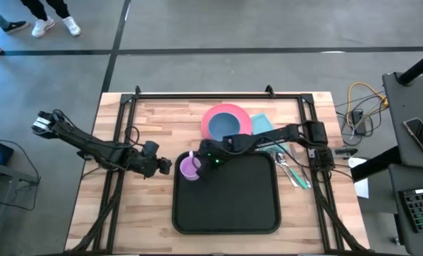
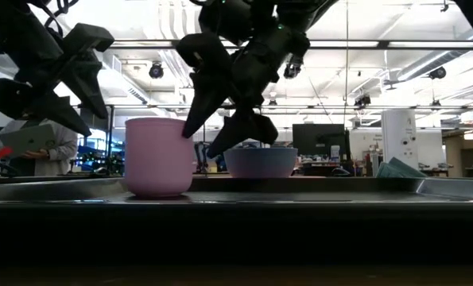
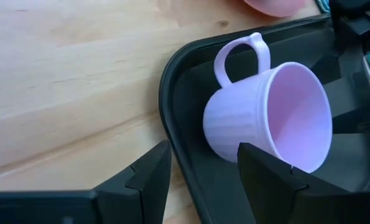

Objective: Set up tray
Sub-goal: Put the pink mug on the black serving tray, then put the light orange plate at the bottom of the cup on the black serving tray

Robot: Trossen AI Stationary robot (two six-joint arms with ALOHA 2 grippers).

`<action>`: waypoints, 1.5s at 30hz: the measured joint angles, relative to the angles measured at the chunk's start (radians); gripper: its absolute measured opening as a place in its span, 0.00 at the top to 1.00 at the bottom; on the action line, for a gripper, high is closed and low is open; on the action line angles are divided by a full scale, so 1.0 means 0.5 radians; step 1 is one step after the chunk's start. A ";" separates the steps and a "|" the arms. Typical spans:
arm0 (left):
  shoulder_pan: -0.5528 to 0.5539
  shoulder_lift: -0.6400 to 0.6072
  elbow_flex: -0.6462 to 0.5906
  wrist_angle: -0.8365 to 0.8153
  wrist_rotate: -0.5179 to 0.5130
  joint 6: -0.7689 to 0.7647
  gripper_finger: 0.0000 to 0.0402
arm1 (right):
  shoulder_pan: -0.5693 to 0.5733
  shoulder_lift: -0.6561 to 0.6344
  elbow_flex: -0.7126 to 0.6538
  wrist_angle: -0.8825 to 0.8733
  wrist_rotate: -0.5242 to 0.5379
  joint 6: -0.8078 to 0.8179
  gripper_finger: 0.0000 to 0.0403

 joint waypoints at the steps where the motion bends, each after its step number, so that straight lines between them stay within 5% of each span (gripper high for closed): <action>1: 0.000 0.000 -0.001 -0.001 -0.001 0.011 0.59 | 0.000 0.008 0.013 -0.007 0.002 -0.005 0.44; 8: 0.000 0.000 -0.001 0.002 -0.006 0.026 0.59 | -0.003 -0.014 0.016 -0.233 0.210 -0.029 0.44; 23: 0.002 0.000 -0.006 0.121 -0.033 0.100 0.59 | -0.020 -0.020 0.040 -0.149 0.508 -0.111 0.44; 32: 0.002 0.000 -0.011 0.120 -0.033 0.101 0.59 | -0.071 -0.165 -0.005 -0.687 0.576 -0.036 0.45; 38: 0.001 0.000 -0.015 0.120 -0.033 0.130 0.59 | -0.069 -0.455 -0.298 -0.708 0.530 0.171 0.45; 45: 0.001 0.001 -0.029 0.119 -0.053 0.132 0.59 | -0.107 -0.916 -0.998 -0.421 0.528 0.759 0.44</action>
